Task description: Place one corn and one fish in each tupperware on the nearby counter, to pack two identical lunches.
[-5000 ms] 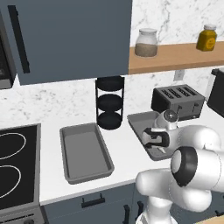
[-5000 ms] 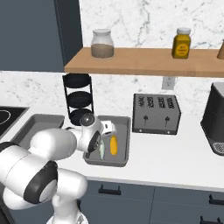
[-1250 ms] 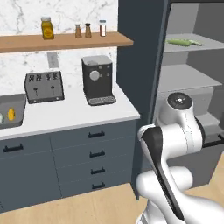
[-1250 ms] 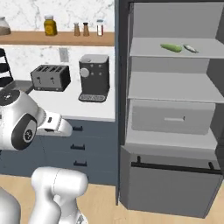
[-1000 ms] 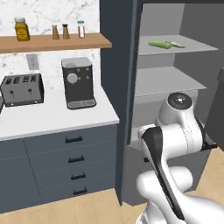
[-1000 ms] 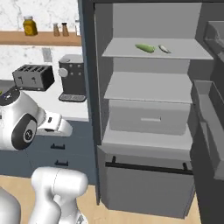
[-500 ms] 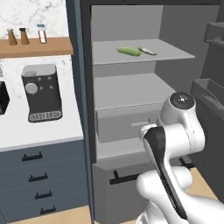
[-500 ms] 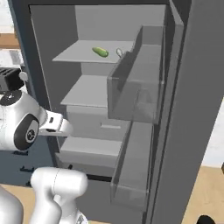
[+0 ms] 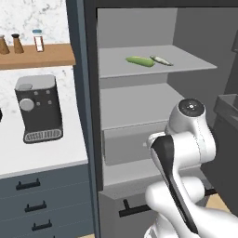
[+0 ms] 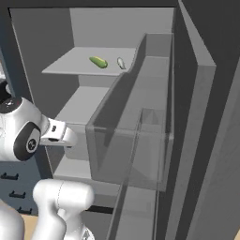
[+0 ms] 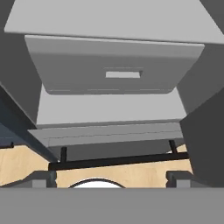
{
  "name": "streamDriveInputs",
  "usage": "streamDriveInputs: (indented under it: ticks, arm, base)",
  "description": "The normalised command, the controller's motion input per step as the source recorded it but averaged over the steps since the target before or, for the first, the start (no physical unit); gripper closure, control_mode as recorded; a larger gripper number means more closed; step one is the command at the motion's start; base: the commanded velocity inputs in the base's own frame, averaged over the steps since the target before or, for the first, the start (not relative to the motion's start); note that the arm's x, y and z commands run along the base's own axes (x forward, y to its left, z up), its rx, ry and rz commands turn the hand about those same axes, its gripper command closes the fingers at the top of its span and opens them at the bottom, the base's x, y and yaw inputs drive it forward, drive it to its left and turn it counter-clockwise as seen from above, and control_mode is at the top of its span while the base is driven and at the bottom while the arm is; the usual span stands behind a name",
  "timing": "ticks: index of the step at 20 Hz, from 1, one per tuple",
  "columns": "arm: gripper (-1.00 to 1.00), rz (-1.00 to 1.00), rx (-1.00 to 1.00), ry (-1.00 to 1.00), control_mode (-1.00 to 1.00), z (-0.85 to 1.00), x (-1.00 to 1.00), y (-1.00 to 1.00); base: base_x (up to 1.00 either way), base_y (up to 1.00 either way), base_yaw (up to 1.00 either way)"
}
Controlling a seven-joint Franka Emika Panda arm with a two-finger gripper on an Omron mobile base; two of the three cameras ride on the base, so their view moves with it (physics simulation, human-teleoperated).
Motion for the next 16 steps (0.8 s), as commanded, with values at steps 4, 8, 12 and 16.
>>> streamDriveInputs:
  ticks: [4,8,12,16]
  arm:
    - [-1.00,0.00,0.00,0.00,1.00,0.00,0.00,0.00]
    - [-1.00,-0.04,0.04,-0.20,-1.00,0.01,0.15,-0.16]
    - [-1.00,0.02,0.07,-0.28,-1.00,0.24,0.17,-0.06]
    - [-1.00,0.03,0.14,-0.30,-1.00,0.56,0.57,0.00]
  base:
    - [0.14,-0.21,-0.11]
    - [0.00,0.00,0.00]
    - [0.00,0.00,0.00]
    - [0.00,0.00,0.00]
